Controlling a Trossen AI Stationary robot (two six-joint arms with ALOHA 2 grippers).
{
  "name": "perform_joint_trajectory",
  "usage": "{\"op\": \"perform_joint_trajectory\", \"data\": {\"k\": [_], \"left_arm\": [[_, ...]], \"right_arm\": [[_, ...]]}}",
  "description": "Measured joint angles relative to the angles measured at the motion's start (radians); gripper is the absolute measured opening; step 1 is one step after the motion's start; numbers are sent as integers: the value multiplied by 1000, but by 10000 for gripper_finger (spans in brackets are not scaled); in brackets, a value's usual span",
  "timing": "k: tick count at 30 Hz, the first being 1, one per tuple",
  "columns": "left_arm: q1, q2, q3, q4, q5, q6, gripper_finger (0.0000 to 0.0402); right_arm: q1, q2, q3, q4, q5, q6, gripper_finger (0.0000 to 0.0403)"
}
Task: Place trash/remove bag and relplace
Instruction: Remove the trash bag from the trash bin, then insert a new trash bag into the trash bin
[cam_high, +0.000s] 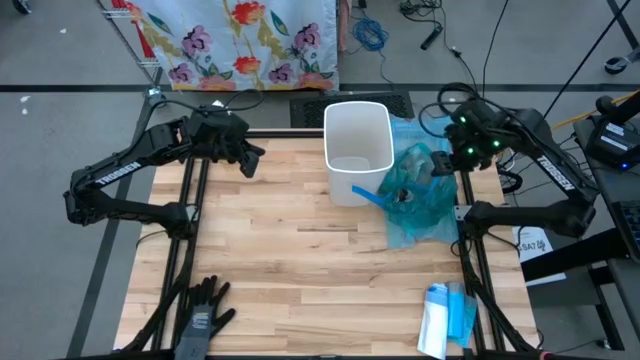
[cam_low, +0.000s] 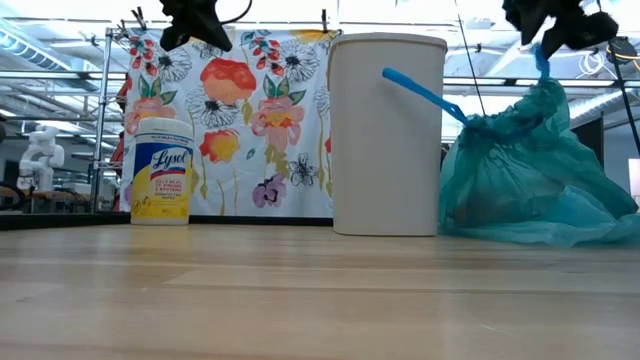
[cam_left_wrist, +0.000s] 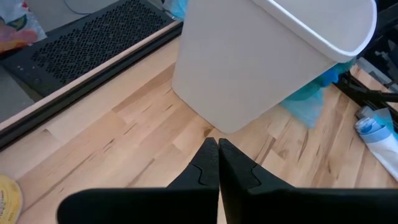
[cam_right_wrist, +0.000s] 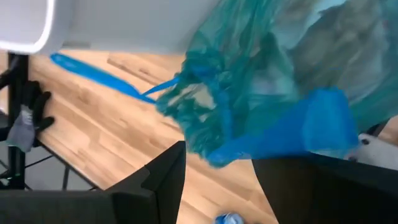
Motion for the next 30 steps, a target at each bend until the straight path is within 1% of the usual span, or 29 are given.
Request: {"op": "perform_joint_trajectory", "data": {"k": [3, 9, 13, 14, 16, 20, 22, 25, 28, 30], "left_arm": [[0, 0, 0, 0, 0, 7, 0], [0, 4, 0, 4, 0, 49, 0], [0, 17, 0, 4, 0, 55, 0], [0, 20, 0, 4, 0, 62, 0], [0, 24, 0, 4, 0, 79, 0], [0, 26, 0, 4, 0, 84, 0], [0, 26, 0, 4, 0, 87, 0], [0, 26, 0, 4, 0, 106, 0], [0, 26, 0, 3, 0, 112, 0], [0, 26, 0, 3, 0, 121, 0]], "right_arm": [[79, -45, 0, 0, 17, 109, 175], [292, -130, -18, -3, 105, 374, 175], [424, -164, -54, -2, 120, 530, 175], [451, -171, -62, -2, 133, 554, 175], [489, -186, -78, -1, 194, 588, 175], [517, -214, -89, 1, 380, 616, 175], [516, -231, -87, 23, 443, 616, 175], [516, -266, -72, 134, 450, 620, 175], [516, -298, -56, 271, 445, 589, 175], [516, -312, -53, 343, 473, 560, 175]]}}
